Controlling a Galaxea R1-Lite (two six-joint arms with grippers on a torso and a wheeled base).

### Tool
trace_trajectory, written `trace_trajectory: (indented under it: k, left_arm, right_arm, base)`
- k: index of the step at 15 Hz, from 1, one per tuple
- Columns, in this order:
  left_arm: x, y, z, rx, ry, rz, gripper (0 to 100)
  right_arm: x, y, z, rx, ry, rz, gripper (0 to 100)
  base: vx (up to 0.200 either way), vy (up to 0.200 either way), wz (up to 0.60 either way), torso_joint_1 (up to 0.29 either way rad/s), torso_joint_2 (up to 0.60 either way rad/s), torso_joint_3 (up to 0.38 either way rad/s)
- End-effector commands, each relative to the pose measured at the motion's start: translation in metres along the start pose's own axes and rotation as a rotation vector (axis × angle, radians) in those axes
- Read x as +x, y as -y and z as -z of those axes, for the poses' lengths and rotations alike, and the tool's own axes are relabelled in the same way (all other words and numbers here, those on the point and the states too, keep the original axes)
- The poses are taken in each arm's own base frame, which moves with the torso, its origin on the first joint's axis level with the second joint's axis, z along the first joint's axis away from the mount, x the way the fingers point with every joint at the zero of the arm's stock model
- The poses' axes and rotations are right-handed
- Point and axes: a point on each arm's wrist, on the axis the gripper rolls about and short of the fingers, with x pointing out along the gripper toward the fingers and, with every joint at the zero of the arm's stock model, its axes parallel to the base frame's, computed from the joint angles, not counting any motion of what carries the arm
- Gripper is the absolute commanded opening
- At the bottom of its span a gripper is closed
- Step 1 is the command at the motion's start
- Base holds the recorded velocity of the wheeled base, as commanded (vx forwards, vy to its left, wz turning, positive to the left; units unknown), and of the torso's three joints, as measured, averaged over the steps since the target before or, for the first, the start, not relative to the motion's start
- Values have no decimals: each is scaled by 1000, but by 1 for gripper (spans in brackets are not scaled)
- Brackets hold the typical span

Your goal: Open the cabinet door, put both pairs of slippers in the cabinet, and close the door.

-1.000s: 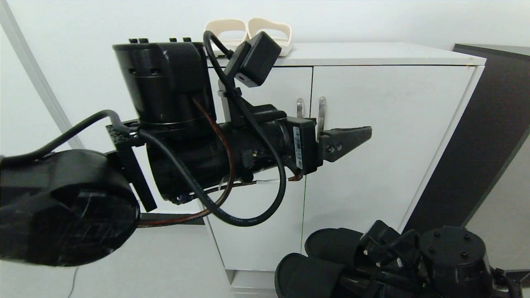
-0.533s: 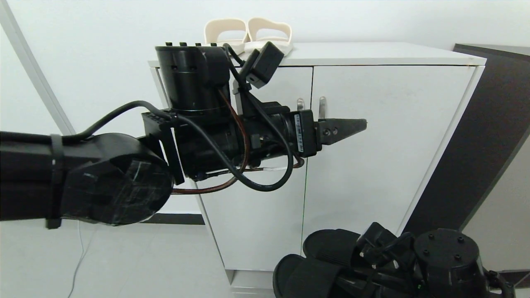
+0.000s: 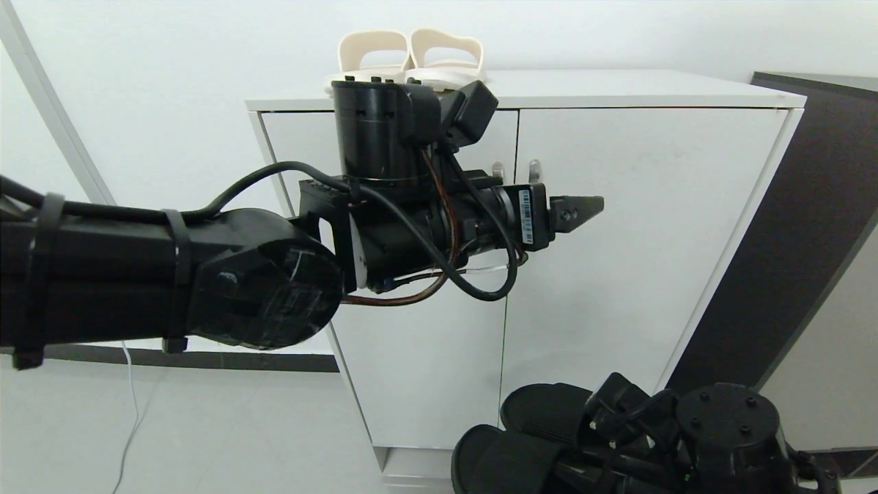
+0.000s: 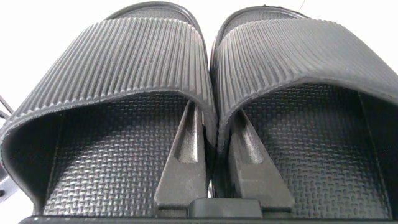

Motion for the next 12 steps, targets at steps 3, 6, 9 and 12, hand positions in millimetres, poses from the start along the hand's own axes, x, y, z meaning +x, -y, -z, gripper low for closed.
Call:
trace_trajectory:
  k: [3, 6, 9, 12]
  left_arm:
    - [11, -3, -4, 2, 9, -67, 100]
    - [16, -8, 2, -1, -12, -83, 100]
    - [25, -15, 5, -6, -16, -92, 100]
    - [31, -18, 5, -13, -15, -76, 100]
  right_arm:
    - [0, 0, 1, -1, -7, 2, 0]
    - [1, 0, 3, -2, -14, 3, 0]
    - [2, 0, 4, -2, -20, 3, 0]
    - [3, 0, 5, -2, -19, 3, 0]
  base:
    - [0, 0, 0, 0, 0, 0]
    - [0, 0, 0, 0, 0, 0]
    - [0, 0, 0, 0, 0, 0]
    - [0, 0, 0, 0, 0, 0]
